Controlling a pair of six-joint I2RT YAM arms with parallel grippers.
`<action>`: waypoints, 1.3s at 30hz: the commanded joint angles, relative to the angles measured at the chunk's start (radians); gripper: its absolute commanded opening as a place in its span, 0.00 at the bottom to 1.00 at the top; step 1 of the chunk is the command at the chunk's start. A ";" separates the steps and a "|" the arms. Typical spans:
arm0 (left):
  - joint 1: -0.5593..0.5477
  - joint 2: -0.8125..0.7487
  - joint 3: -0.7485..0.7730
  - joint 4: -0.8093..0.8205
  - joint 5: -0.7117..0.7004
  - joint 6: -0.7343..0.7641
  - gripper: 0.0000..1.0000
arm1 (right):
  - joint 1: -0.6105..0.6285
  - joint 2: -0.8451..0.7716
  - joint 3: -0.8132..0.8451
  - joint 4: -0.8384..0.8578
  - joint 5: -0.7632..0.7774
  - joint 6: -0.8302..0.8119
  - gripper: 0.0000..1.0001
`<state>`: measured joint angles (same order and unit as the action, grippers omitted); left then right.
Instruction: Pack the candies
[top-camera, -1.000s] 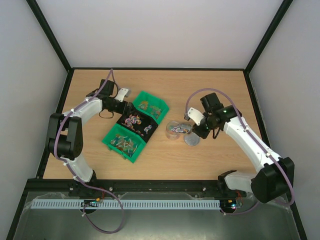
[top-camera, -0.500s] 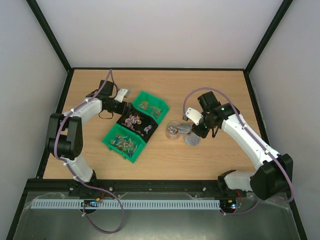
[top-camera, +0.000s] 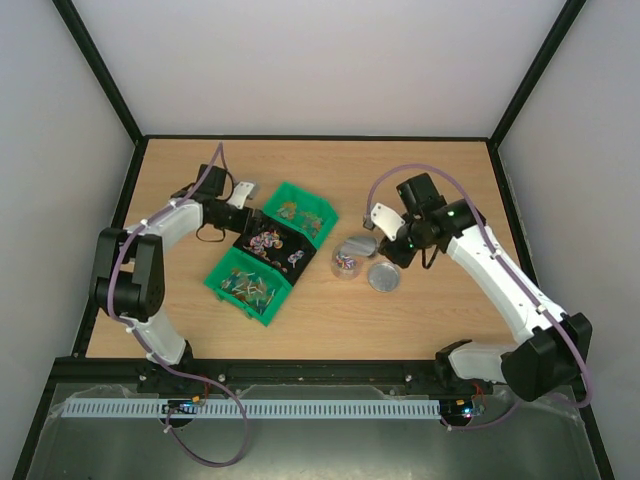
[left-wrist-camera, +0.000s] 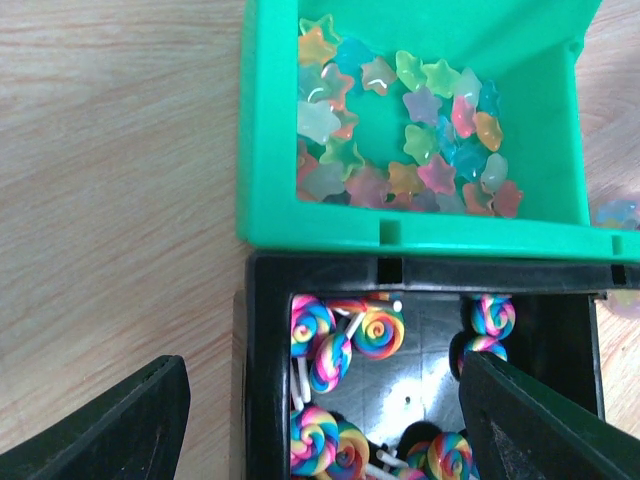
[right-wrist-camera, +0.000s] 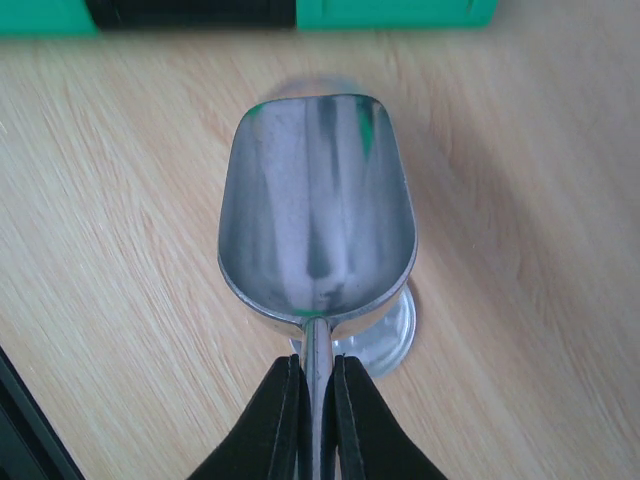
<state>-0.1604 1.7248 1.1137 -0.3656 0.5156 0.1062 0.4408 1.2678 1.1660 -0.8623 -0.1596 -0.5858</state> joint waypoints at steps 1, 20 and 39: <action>0.013 -0.058 -0.037 -0.020 -0.003 -0.004 0.77 | 0.028 0.019 0.120 0.009 -0.112 0.152 0.01; 0.027 -0.112 -0.095 -0.024 -0.043 -0.051 0.71 | 0.326 0.304 0.196 0.276 -0.063 0.384 0.01; 0.011 -0.114 -0.119 -0.006 -0.026 -0.044 0.62 | 0.377 0.559 0.302 0.225 0.095 0.472 0.01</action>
<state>-0.1410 1.6306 1.0065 -0.3759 0.4793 0.0555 0.8009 1.7905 1.4307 -0.5575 -0.1062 -0.1349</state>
